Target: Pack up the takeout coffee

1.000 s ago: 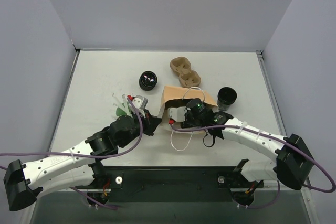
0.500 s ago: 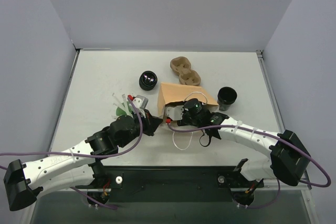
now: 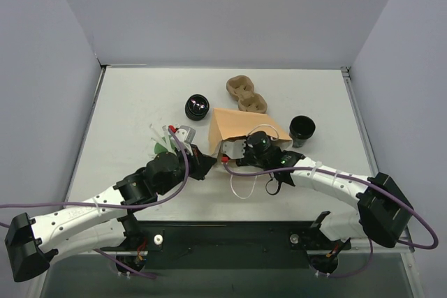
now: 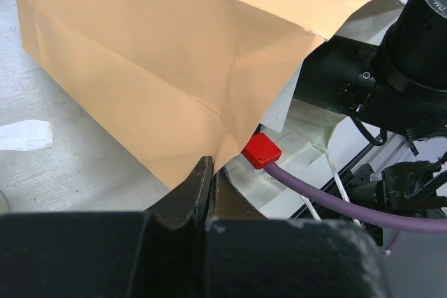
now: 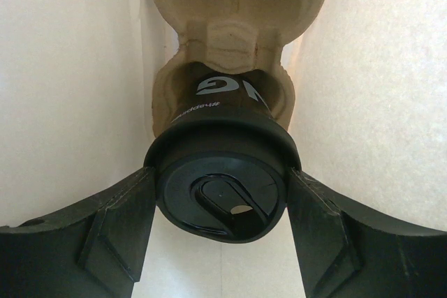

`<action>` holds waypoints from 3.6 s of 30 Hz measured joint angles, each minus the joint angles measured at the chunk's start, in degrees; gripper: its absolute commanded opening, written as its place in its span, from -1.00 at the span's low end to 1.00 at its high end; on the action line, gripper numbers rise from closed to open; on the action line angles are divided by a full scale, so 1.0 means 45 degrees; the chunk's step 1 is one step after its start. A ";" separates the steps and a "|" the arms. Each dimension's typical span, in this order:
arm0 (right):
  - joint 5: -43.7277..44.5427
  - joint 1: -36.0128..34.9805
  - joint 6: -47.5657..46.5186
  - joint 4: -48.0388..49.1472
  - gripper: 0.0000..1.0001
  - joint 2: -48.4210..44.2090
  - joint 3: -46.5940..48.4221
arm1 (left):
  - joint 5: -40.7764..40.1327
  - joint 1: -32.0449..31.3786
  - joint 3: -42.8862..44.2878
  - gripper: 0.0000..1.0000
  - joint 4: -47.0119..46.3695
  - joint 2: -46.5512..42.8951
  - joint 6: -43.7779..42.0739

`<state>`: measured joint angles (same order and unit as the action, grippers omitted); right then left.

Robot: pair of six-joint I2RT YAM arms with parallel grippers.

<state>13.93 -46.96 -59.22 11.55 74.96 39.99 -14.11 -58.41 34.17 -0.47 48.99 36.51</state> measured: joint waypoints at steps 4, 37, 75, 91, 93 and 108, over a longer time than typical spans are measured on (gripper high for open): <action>-0.0112 0.0092 -0.0107 0.0607 -0.09 0.0296 -0.0058 | 0.0117 0.0121 0.0000 -1.00 0.0039 0.0049 0.0146; -0.0937 0.0860 0.0151 -0.0223 0.71 0.0345 0.0636 | 0.0879 0.0651 0.1093 -1.00 0.0457 0.0826 0.0393; -0.3672 0.0627 0.2861 -0.8500 0.52 -0.1855 0.3740 | 0.1651 0.0923 0.4527 -1.00 0.4085 0.1681 -0.0219; -0.3808 0.0325 0.3687 -0.8908 0.20 -0.1957 0.4158 | 0.1719 0.1073 0.6193 -1.00 0.5882 0.2623 -0.0141; -0.3842 0.0330 0.3774 -0.8942 0.18 -0.1996 0.4211 | 0.1778 0.1107 0.6402 -1.00 0.6149 0.2803 -0.0107; -0.4197 0.0355 0.4454 -0.9486 0.08 -0.2021 0.4881 | 0.2079 0.1428 0.7111 -1.00 0.7232 0.3531 0.0364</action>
<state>-4.95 -45.36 -39.18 -31.14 65.87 61.95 -4.75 -51.99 66.17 32.08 64.88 38.15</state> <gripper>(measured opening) 0.557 0.023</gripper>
